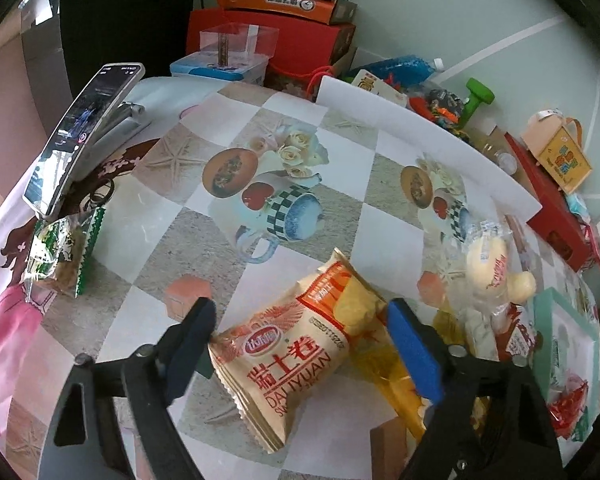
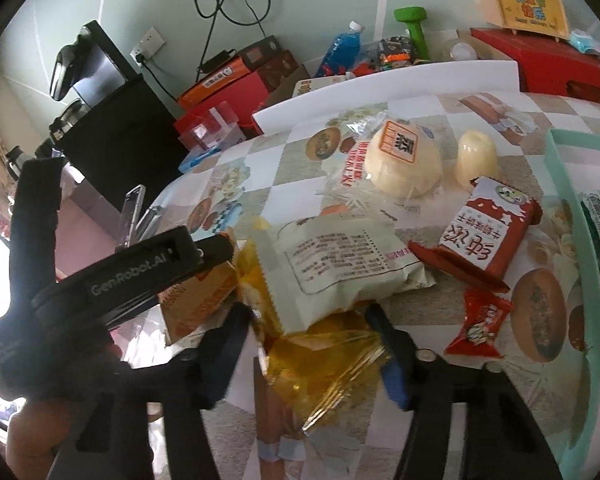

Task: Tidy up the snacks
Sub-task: 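Close the left tool on the beige Daliyuan bag while the right tool grasps the yellow bread bag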

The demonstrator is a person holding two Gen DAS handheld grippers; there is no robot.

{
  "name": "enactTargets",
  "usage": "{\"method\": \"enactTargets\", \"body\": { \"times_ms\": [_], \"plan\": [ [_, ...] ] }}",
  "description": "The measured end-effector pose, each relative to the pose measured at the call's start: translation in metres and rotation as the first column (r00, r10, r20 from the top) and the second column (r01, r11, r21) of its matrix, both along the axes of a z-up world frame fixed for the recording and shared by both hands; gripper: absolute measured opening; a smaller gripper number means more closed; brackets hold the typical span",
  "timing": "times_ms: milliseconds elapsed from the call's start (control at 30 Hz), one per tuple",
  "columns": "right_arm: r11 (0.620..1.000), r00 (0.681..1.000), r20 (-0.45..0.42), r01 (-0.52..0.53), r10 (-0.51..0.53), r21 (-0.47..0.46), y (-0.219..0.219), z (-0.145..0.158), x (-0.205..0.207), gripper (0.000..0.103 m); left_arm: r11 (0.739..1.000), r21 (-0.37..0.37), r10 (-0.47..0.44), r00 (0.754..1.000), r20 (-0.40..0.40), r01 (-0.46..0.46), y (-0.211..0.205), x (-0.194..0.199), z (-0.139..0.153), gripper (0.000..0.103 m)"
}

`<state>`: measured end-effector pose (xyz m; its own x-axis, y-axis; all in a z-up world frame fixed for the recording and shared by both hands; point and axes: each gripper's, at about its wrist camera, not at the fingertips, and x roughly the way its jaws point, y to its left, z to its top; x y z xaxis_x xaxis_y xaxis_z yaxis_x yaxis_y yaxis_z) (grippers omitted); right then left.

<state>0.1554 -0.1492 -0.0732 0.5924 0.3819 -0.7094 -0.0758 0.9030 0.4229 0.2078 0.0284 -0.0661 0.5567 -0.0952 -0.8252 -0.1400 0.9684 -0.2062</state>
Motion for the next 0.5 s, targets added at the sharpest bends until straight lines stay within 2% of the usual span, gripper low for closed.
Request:
{"method": "enactTargets", "body": {
  "times_ms": [233,500],
  "plan": [
    [1.0,1.0,0.008,-0.013,0.013,0.009,0.0,0.002,-0.001,0.053,1.0,0.007,-0.004,1.0,-0.003,0.004,0.0,-0.012,0.001,0.083],
    [0.999,0.999,0.026,-0.043,0.043,0.012,0.004,0.008,-0.004,0.05,0.998,0.009,0.054,0.999,0.0,-0.054,0.016,-0.027,0.003,0.082]
  ]
}}
